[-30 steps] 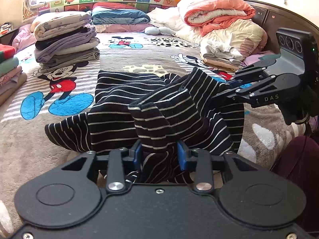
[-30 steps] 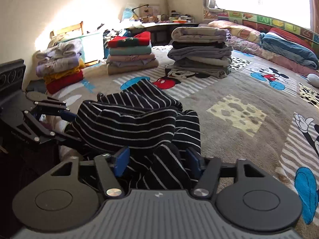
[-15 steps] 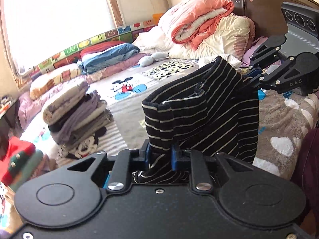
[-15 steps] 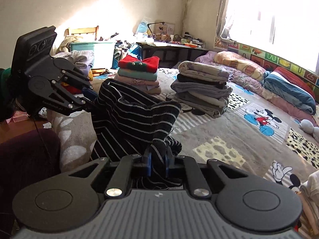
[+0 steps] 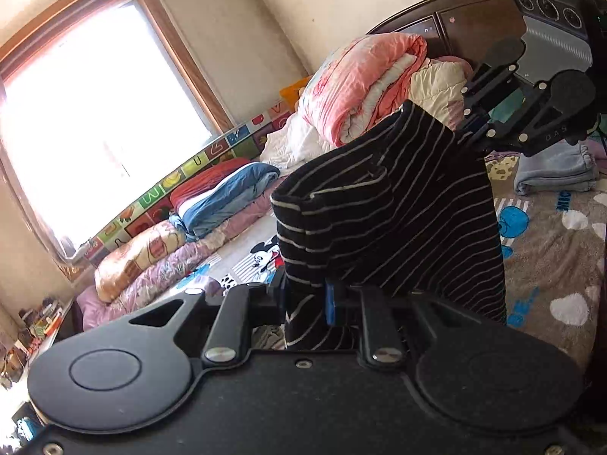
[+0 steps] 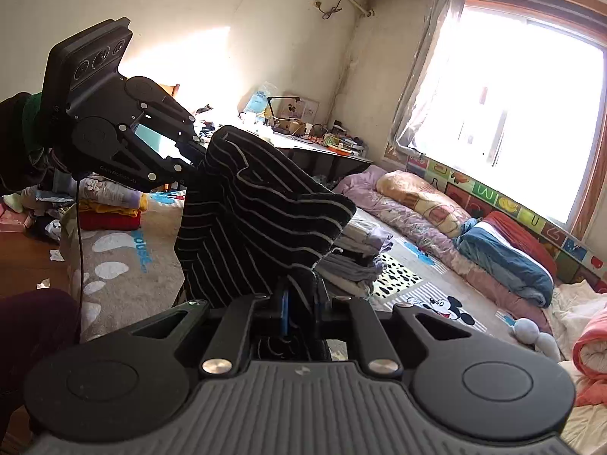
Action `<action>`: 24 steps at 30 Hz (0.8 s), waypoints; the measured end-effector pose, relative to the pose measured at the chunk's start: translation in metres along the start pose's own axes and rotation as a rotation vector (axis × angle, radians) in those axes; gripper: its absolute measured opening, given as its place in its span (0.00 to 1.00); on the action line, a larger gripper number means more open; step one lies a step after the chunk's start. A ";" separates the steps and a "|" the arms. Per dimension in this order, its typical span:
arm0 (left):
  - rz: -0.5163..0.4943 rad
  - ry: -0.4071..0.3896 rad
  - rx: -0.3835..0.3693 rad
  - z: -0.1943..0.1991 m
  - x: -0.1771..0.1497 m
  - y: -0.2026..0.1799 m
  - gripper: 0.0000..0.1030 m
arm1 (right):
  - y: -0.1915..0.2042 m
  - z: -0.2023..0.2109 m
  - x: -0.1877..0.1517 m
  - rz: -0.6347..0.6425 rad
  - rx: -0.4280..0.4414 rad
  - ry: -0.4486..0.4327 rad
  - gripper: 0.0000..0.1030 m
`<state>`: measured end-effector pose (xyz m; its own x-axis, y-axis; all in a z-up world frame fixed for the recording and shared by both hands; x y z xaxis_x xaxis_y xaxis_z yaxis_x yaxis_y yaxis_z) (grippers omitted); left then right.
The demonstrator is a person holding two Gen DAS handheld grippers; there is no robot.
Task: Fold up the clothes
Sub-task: 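Lift the striped garment up with both grippers, shaking it open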
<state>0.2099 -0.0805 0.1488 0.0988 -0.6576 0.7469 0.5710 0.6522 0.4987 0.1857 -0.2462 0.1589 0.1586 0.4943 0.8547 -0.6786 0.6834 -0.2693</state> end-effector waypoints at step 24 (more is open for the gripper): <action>-0.182 0.033 -0.072 -0.087 0.028 0.024 0.17 | -0.061 -0.013 0.009 0.064 -0.030 0.062 0.12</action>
<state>0.2975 -0.1160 0.1432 0.0148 -0.7752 0.6315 0.6387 0.4933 0.5906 0.2381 -0.2763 0.1773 0.1603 0.5687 0.8068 -0.6673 0.6647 -0.3360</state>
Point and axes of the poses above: each gripper's, at about its wrist camera, not at the fingertips, and z roughly against the way its jaws point, y to its left, x to its top, the point moved 9 cm from there along -z, roughly the way its jaws point, and after that the axes turned 5 degrees about y, right-handed, at the moved point
